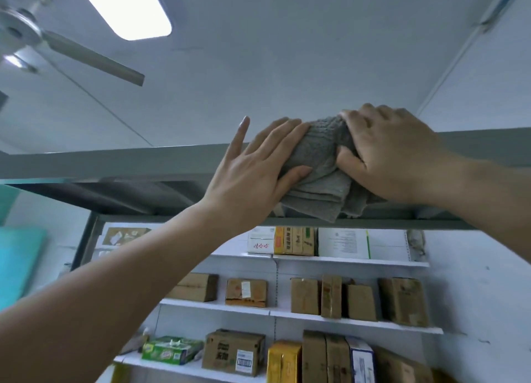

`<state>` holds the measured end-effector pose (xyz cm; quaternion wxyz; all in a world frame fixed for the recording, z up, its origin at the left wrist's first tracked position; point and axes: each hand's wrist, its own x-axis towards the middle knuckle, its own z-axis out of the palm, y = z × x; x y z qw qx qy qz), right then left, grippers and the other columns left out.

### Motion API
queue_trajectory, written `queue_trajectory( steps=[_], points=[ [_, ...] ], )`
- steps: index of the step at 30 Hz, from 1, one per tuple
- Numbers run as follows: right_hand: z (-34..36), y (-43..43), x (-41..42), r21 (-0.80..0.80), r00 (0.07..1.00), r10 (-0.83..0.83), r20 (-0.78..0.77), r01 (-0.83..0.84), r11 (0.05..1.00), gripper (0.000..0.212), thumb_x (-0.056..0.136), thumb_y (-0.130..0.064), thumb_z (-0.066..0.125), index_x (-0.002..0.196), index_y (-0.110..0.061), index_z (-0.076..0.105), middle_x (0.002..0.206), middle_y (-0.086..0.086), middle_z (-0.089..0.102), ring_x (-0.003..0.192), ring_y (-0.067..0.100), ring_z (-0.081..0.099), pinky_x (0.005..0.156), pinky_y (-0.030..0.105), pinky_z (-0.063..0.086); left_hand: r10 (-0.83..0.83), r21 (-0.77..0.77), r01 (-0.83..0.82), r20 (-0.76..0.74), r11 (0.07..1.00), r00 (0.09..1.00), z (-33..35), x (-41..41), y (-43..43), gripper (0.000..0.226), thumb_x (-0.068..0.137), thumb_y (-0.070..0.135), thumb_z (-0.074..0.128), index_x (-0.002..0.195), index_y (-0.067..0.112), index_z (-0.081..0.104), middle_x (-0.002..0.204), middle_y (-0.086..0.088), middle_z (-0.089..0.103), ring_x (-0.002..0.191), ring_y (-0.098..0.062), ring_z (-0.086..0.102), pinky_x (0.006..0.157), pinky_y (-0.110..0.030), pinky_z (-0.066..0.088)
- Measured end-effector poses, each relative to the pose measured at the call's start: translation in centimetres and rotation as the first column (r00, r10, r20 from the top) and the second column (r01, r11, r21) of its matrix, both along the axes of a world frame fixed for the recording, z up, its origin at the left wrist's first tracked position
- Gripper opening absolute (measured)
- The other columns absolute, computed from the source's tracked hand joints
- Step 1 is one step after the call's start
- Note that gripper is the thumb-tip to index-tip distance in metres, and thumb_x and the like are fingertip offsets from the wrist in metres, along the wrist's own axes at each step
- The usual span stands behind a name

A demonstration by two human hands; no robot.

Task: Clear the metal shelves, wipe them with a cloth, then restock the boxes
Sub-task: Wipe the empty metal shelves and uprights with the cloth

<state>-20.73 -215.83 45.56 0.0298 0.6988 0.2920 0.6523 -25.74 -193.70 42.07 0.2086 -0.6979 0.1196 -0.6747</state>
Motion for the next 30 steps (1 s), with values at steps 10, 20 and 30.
queue_trajectory(
  steps=[10,20,30],
  points=[
    [-0.3,16.6,-4.4,0.097,0.997,0.071,-0.018,-0.069,0.993,0.076,0.089,-0.051,0.01,0.143,-0.009,0.043,0.129,0.017,0.054,0.115,0.034,0.052,0.104,0.048,0.037,0.015,0.064,-0.019,0.068,0.998,0.998,0.4,-3.7,15.0,0.06,0.107,0.049,0.032,0.155,0.014,0.031,0.156,0.0,0.04,0.149,-0.017,0.028,0.125,-0.048,0.012],
    [-1.1,38.7,-10.1,0.004,0.99,0.115,0.076,-0.116,0.993,0.069,0.094,-0.046,0.014,0.147,-0.006,0.034,0.136,0.02,0.046,0.122,0.037,0.045,0.107,0.051,0.033,0.258,0.012,-0.262,0.134,0.965,0.957,-1.4,-11.2,36.5,0.061,0.108,0.046,0.029,0.155,0.009,0.032,0.162,-0.007,0.033,0.152,-0.02,0.025,0.123,-0.05,0.021],
    [0.0,57.6,-14.9,-0.173,0.964,0.257,0.063,-0.243,0.954,0.057,0.105,-0.039,0.025,0.152,-0.007,0.029,0.147,0.018,0.04,0.129,0.036,0.041,0.112,0.047,0.026,0.509,-0.043,-0.509,0.146,0.86,0.848,-1.8,-17.2,55.1,0.062,0.105,0.04,0.04,0.158,0.01,0.028,0.165,-0.005,0.026,0.154,-0.017,0.018,0.126,-0.044,0.014]
  ],
)
